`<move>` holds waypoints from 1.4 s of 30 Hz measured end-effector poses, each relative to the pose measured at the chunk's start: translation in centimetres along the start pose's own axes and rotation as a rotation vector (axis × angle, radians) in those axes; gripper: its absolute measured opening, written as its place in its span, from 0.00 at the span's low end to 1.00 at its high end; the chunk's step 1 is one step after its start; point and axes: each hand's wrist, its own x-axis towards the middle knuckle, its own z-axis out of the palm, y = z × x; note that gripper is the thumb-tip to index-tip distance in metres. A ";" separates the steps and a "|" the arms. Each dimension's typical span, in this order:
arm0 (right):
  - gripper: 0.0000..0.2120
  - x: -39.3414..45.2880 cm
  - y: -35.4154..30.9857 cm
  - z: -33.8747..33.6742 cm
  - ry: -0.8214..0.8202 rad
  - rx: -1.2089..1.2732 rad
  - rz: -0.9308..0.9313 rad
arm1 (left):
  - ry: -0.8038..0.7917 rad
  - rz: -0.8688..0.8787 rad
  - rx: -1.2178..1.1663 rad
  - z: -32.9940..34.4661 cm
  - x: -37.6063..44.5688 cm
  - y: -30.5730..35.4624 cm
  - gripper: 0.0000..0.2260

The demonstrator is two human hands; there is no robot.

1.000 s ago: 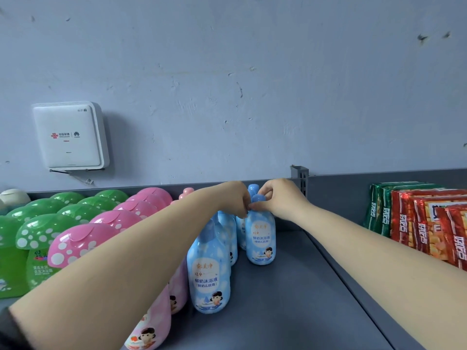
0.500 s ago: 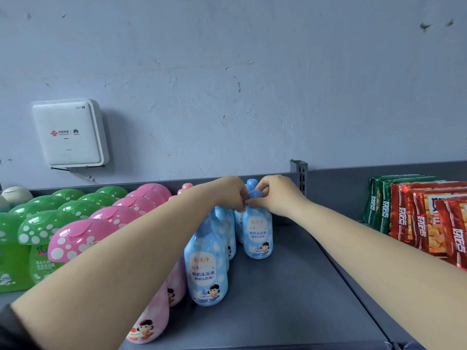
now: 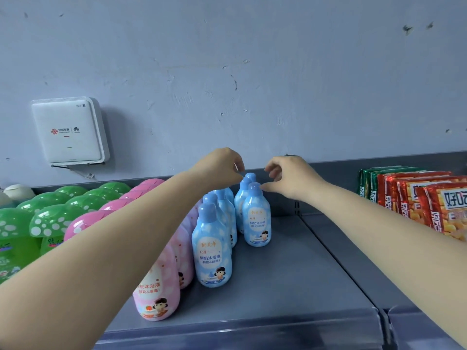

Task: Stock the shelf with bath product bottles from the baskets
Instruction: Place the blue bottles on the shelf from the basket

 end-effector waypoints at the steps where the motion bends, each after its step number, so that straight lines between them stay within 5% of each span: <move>1: 0.15 -0.5 -0.1 -0.4 0.020 -0.024 -0.016 | 0.018 0.009 0.008 -0.3 -0.5 0.2 0.09; 9: 0.13 -7.0 -2.0 -2.2 0.094 -0.650 -0.203 | 0.160 0.272 0.300 1.3 -5.8 2.4 0.11; 16: 0.09 -15.4 -2.7 -2.3 0.012 -0.886 -0.157 | 0.165 0.543 0.411 5.7 -10.1 5.6 0.08; 31: 0.10 -36.6 1.9 -5.3 -0.187 -1.016 0.364 | -0.015 0.982 0.189 16.6 -18.5 18.6 0.03; 42: 0.09 -57.5 4.0 -7.5 -0.316 -0.888 0.835 | -0.342 1.267 0.045 25.5 -31.5 32.6 0.08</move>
